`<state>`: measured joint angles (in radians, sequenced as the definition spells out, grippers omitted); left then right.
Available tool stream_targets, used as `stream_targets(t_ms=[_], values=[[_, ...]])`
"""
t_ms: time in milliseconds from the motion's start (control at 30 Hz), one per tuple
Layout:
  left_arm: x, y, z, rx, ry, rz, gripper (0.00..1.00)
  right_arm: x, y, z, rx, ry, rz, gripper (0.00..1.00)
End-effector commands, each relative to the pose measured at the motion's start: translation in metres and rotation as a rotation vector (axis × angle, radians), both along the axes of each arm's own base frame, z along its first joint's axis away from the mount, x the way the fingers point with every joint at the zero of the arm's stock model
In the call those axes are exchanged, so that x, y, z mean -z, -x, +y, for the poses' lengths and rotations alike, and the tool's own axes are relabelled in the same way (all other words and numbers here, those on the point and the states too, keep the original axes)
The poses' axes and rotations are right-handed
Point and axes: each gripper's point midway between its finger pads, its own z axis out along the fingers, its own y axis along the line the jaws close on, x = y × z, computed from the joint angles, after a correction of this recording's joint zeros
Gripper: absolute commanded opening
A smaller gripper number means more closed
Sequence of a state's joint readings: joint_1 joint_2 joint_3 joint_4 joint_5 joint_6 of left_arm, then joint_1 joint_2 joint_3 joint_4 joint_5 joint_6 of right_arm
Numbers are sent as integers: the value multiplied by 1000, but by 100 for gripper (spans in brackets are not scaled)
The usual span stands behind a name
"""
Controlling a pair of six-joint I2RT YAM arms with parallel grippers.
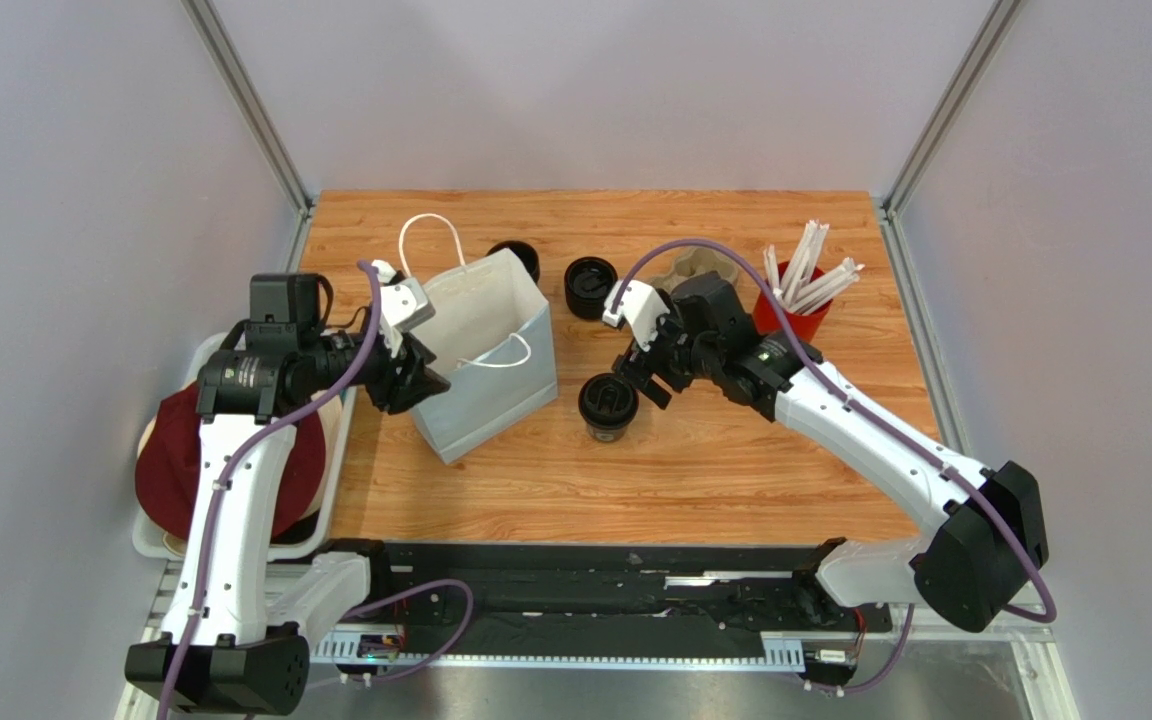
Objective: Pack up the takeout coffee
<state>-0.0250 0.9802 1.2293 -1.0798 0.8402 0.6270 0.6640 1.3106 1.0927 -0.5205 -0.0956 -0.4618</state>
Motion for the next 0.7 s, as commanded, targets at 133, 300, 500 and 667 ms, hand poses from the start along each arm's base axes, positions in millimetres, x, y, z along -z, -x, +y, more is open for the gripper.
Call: stream_targets(t_ms=[133, 300, 500, 667], values=[[-35, -8, 1, -41, 13, -100, 71, -9, 34, 11, -182, -41, 68, 74], [-38, -9, 1, -49, 17, -106, 75, -8, 57, 17, -300, -59, 125, 72], [-31, -23, 18, -188, -23, -113, 75, -2, 61, 26, -320, -53, 143, 66], [-20, -38, 40, -339, -74, -127, 76, 8, 64, 39, -326, -22, 162, 61]])
